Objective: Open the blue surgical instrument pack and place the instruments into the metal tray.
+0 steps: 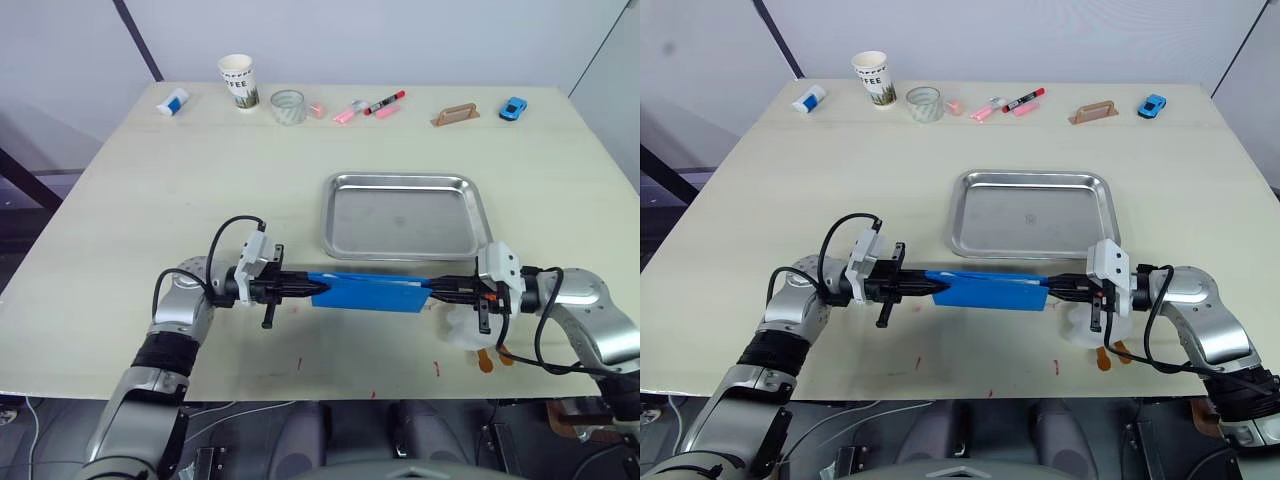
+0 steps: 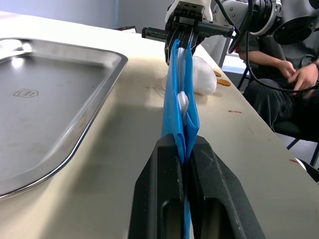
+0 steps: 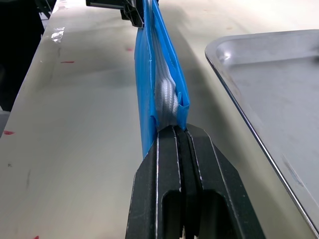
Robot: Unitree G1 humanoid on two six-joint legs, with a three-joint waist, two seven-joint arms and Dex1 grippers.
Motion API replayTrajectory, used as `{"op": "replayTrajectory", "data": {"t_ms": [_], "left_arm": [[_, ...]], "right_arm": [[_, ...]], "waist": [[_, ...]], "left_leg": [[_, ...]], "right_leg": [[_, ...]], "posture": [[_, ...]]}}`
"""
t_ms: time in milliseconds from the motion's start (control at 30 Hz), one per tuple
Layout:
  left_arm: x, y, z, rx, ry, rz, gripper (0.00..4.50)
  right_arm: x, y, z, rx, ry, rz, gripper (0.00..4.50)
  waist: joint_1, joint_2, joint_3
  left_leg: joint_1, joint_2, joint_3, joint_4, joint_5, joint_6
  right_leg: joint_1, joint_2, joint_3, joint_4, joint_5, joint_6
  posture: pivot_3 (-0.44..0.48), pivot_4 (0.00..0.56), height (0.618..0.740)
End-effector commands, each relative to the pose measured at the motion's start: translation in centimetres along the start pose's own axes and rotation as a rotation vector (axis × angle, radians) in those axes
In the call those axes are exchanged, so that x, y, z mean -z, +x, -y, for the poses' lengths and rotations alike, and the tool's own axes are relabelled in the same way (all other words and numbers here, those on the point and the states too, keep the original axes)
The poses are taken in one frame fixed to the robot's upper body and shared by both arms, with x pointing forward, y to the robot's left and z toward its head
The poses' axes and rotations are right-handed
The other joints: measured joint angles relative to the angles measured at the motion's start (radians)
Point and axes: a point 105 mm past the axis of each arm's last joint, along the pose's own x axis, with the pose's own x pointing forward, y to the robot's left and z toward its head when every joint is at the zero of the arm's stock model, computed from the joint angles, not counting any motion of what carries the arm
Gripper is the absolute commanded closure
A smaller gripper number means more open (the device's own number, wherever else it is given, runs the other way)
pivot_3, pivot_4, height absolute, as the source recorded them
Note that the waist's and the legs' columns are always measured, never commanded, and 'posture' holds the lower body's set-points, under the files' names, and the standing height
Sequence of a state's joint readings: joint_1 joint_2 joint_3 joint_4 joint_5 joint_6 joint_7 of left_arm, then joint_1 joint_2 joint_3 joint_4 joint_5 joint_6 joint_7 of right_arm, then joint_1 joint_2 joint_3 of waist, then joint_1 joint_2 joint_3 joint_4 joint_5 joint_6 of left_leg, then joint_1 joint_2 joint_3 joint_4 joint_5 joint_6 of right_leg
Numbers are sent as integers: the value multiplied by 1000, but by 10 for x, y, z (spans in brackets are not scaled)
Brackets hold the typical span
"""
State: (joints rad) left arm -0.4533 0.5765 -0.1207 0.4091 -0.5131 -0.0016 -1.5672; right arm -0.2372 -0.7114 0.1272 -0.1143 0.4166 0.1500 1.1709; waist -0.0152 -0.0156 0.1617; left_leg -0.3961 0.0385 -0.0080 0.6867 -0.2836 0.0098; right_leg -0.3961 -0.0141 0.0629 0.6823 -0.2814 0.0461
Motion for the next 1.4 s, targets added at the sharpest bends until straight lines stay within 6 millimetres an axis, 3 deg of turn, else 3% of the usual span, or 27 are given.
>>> {"op": "replayTrajectory", "data": {"t_ms": [33, 100, 167, 233, 267, 300, 467, 700, 1100, 1200, 1400], "left_arm": [[-8, 2, 7, 46, 41, 25, 4500], [-7, 4, 9, 47, 45, 24, 4500], [-8, 6, 11, 47, 50, 26, 4500], [-8, 7, 12, 45, 53, 27, 4500], [-9, 7, 13, 43, 55, 26, 4500], [-8, 7, 13, 41, 56, 26, 4500], [-7, 7, 15, 32, 59, 23, 4500], [-7, 10, 20, 30, 66, 13, 4500], [-6, 16, 21, 31, 68, 4, 4500], [-4, 16, 22, 30, 69, -5, 4500], [-1, 20, 23, 38, 74, -19, 4500]], "right_arm": [[-4, -5, -3, 3, -18, -5, 3470], [-6, -10, -4, 5, -14, -7, 2599], [-7, -16, -7, 2, -4, -17, 1404], [-11, -23, -10, 7, 6, -23, 726], [-13, -26, -11, 12, 6, -27, 172], [-16, -31, -11, 24, 5, -31, 75], [-19, -50, -14, 84, 15, -64, 75], [12, -77, -23, 161, 65, -191, 75], [43, -70, -34, 150, 190, -237, 75], [45, -71, -35, 153, 196, -243, 851], [42, -80, -33, 186, 209, -224, 3234]], "waist": [[1, 0, 0], [1, 0, 0], [2, 0, 0], [4, 0, 0], [4, 0, 0], [4, 0, 0], [3, 0, 0], [4, 0, 0], [2, 0, 0], [2, 0, 0], [3, 0, 0]], "left_leg": [[0, 0, 0, 0, 0, 0], [-1, 0, 0, 0, 0, 0], [-1, 0, 0, 0, 0, 0], [-1, 0, -1, 0, 0, 0], [-1, -1, -1, 0, 0, 0], [-1, -1, -1, 0, 0, 0], [-1, -1, -2, 0, 0, 0], [-1, -1, -1, 0, 0, 0], [-1, -1, 0, 0, 0, 0], [-1, -1, 0, 0, 0, 0], [-1, -1, 0, 0, 0, 0]], "right_leg": [[0, 0, 0, 0, 0, 0], [0, 0, 0, 0, 0, 0], [0, -1, 0, -1, 0, 0], [0, -1, 0, -1, 0, 0], [0, -1, 0, -1, 0, 0], [0, -1, 0, -1, 0, 0], [0, -1, 0, -1, 0, 0], [0, -1, 0, -2, 0, 0], [0, -1, 0, -2, 0, 0], [0, -1, 0, -2, 0, 0], [1, -1, 0, -2, 0, 1]], "posture": [[0, 150, 740], [0, 150, 740], [0, 150, 740], [0, 150, 740], [0, 150, 740], [0, 150, 740], [0, 150, 740], [0, 150, 740], [0, 150, 740], [0, 150, 740], [0, 150, 740]]}}
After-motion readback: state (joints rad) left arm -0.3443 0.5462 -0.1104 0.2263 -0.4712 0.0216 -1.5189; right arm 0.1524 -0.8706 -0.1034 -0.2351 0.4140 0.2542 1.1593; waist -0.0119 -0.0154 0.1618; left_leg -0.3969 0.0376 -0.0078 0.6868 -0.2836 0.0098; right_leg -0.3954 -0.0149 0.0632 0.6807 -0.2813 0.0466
